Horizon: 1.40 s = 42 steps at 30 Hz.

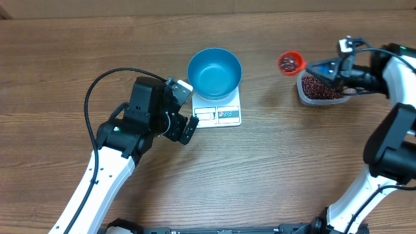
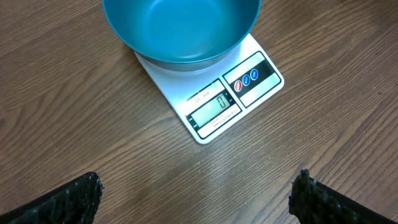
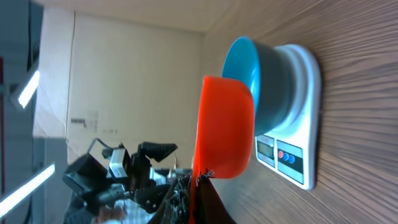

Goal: Scoop item into bowl and weigh 150g on scale
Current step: 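Carry the full scoop left over the blue bowl with the right gripper, then tip the scoop to pour beans into the blue bowl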

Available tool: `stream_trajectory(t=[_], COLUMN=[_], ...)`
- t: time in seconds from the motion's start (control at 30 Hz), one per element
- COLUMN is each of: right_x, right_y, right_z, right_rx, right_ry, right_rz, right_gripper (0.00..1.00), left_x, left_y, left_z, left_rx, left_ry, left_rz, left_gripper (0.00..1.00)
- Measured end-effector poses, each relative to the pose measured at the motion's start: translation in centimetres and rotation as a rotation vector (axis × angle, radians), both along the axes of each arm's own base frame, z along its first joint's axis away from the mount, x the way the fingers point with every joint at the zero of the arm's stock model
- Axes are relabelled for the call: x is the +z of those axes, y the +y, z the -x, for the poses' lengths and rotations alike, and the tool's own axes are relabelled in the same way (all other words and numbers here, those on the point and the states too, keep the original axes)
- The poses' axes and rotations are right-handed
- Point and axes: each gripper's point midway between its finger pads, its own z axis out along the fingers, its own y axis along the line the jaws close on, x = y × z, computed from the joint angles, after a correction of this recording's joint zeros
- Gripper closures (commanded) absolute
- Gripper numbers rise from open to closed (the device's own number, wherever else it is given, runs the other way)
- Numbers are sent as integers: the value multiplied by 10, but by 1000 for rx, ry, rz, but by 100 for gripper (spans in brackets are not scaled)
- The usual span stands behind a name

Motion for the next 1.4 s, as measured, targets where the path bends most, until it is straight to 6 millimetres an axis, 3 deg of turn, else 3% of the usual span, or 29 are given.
stream_trajectory(t=[0.43,0.67,0.83,1.2,1.4], right_x=[-5,-12,-6,-48,-58], right_y=[104,154,174,200,198], right_z=[-15,-21,-35,-39,-44], right_rx=[212,254,217,138,77], right_ry=[-57,4,-43,-103,-158], right_rz=[32,212,403,879,1074], right_gripper=[96,96,96,96,96], left_x=[0,0,0,0,0], left_y=[0,0,0,0,0], left_z=[0,0,0,0,0], left_rx=[0,0,0,0,0], left_ry=[0,0,0,0,0], left_rz=[0,0,0,0,0], left_gripper=[0,0,0,0,0])
